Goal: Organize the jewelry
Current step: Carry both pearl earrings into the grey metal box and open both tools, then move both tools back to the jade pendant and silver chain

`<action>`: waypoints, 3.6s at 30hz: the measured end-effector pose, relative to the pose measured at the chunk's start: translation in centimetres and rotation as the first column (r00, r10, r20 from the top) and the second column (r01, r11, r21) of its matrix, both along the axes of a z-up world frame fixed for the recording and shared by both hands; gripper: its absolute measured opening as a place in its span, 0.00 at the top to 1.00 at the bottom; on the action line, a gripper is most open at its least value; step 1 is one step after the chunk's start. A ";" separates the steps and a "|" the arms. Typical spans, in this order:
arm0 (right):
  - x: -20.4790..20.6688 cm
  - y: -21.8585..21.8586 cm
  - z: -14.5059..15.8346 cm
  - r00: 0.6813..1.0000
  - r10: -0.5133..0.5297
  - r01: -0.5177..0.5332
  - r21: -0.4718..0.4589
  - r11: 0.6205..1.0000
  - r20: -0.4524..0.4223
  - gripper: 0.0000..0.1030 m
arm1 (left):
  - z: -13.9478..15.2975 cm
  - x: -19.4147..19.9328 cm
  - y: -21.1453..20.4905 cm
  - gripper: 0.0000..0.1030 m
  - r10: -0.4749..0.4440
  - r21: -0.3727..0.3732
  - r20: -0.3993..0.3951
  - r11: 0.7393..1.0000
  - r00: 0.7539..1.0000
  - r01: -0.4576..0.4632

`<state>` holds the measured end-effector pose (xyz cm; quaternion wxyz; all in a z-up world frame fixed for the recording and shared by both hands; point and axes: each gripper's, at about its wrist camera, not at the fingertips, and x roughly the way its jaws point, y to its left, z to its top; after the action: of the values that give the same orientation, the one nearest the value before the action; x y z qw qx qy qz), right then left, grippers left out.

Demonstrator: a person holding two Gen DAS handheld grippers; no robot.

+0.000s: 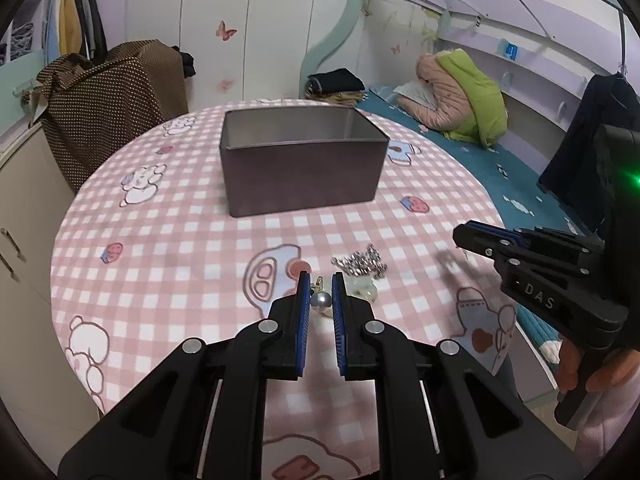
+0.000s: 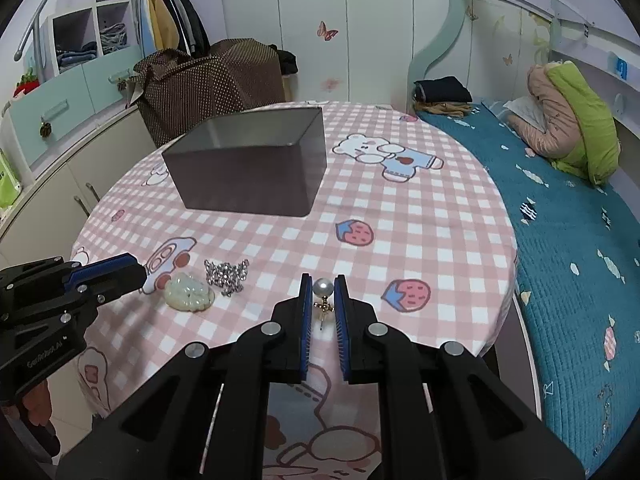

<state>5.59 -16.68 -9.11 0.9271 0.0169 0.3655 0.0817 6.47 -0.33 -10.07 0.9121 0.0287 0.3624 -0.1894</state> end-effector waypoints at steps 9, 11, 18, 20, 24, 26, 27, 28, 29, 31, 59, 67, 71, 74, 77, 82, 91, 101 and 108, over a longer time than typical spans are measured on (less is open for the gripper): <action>0.9 0.4 1.1 0.999 -0.006 0.006 0.007 1.000 0.032 0.90 | 1.1 1.1 0.4 0.89 0.016 -0.015 0.036 1.000 0.999 -0.015; 1.2 0.5 1.4 0.999 -0.013 0.012 0.013 1.000 0.042 0.90 | 1.4 1.5 0.4 0.89 0.020 -0.019 0.045 1.000 0.999 -0.019; 2.8 0.7 2.8 0.997 -0.021 0.018 0.052 0.998 0.073 0.90 | 2.2 3.1 0.4 0.89 0.034 -0.034 0.076 0.999 0.997 -0.032; 3.5 1.0 3.4 0.996 -0.020 0.016 0.052 0.999 0.089 0.90 | 2.5 3.7 0.3 0.89 0.037 -0.039 0.084 0.999 0.996 -0.034; 4.6 1.6 4.2 0.994 0.000 -0.006 0.056 0.998 0.112 0.90 | 2.9 4.9 0.4 0.89 0.048 -0.050 0.102 0.998 0.994 -0.043; 5.2 2.0 4.5 0.993 0.011 -0.018 0.060 0.998 0.119 0.90 | 3.2 5.4 0.4 0.89 0.050 -0.053 0.108 0.998 0.993 -0.044; 5.4 2.1 4.6 0.992 0.012 -0.019 0.060 0.998 0.122 0.89 | 3.4 5.8 0.4 0.89 0.054 -0.057 0.114 0.997 0.992 -0.048; 5.6 2.3 4.6 0.992 0.015 -0.023 0.061 0.998 0.123 0.89 | 3.5 6.0 0.5 0.89 0.057 -0.060 0.117 0.997 0.991 -0.050; 6.1 2.6 4.7 0.992 0.022 -0.030 0.061 0.998 0.123 0.89 | 3.6 6.3 0.6 0.89 0.058 -0.062 0.119 0.997 0.991 -0.051; 6.7 2.9 4.6 0.992 0.025 -0.033 0.064 0.997 0.121 0.89 | 3.8 7.0 0.7 0.89 0.066 -0.068 0.123 0.996 0.990 -0.058; 10.2 1.7 4.6 0.996 -0.042 0.033 0.116 0.993 0.081 0.42 | 3.1 12.2 1.0 0.69 0.085 -0.101 0.051 0.992 0.995 -0.080; 8.9 1.3 5.2 0.995 -0.046 0.035 0.120 0.992 0.094 0.38 | 3.8 10.5 1.4 0.64 0.090 -0.098 0.068 0.992 0.994 -0.084; 8.0 1.6 5.5 0.994 -0.040 0.027 0.118 0.993 0.106 0.37 | 4.0 9.4 1.7 0.64 0.098 -0.097 0.076 0.991 0.992 -0.091; 7.2 1.6 5.9 0.992 -0.043 0.029 0.118 0.993 0.120 0.35 | 4.3 8.5 1.9 0.64 0.102 -0.096 0.085 0.991 0.991 -0.094; 6.4 1.4 6.3 0.989 -0.050 0.033 0.125 0.992 0.136 0.33 | 4.6 7.6 2.0 0.64 0.105 -0.094 0.095 0.991 0.990 -0.096; 5.1 1.6 6.7 0.987 -0.043 0.026 0.109 0.994 0.153 0.24 | 4.9 6.2 2.2 0.57 0.107 -0.092 0.104 0.991 0.989 -0.098; 3.2 1.5 6.4 0.987 -0.046 0.033 0.087 0.996 0.153 0.13 | 4.3 3.9 1.8 0.45 0.086 -0.066 0.093 0.995 0.992 -0.080; 1.7 0.2 4.2 0.992 -0.095 0.089 0.065 0.994 0.088 0.07 | 2.4 2.2 1.0 0.32 0.051 -0.043 0.046 0.998 0.998 -0.049; 0.8 -1.0 2.6 0.991 -0.124 0.122 0.053 0.991 0.046 0.07 | 0.3 1.8 -0.4 0.26 0.033 -0.016 -0.003 0.999 0.999 -0.033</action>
<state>6.39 -17.66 -6.54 0.9383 0.0605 0.3387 0.0338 8.30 -0.74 -9.76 0.9148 0.0150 0.3626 -0.1774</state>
